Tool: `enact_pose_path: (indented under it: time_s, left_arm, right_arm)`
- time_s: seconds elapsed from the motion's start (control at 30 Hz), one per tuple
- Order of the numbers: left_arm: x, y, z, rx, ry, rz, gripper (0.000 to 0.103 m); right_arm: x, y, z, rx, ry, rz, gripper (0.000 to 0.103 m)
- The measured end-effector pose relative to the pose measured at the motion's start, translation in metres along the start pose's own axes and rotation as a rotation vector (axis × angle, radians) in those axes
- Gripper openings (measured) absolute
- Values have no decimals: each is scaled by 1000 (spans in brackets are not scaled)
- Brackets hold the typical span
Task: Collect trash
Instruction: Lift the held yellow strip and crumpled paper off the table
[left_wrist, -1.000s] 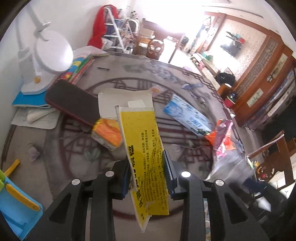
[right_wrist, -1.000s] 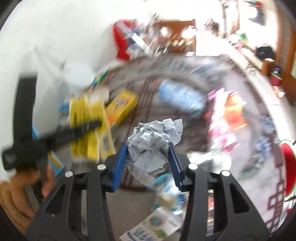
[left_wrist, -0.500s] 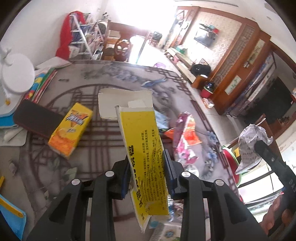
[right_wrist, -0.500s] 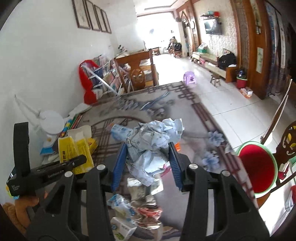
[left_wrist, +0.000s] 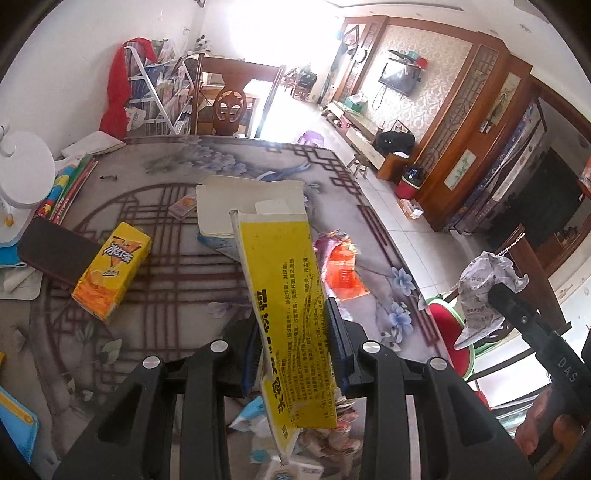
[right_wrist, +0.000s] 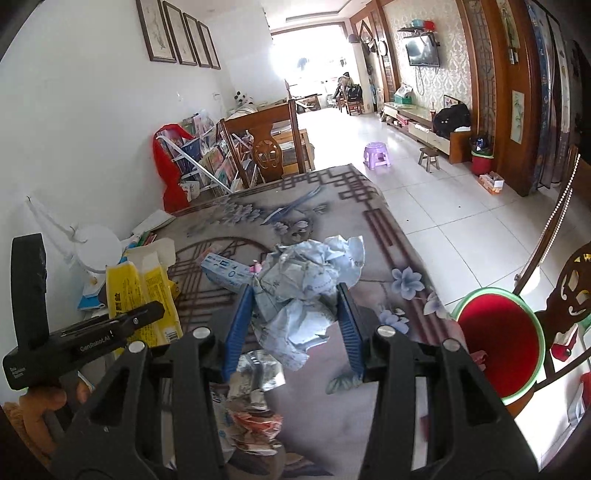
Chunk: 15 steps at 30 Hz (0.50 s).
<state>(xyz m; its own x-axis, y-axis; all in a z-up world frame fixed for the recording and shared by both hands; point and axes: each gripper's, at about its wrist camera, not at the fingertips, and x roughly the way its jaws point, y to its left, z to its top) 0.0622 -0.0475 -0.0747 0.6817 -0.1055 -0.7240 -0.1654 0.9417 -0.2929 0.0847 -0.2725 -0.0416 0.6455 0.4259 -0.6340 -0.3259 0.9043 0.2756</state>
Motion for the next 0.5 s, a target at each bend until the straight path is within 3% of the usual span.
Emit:
enact_pose_path:
  time_s: [0.5]
  left_arm:
    - [22, -68, 0, 26, 0, 9, 30]
  right_arm:
    - [-4, -71, 9, 33, 20, 4, 45]
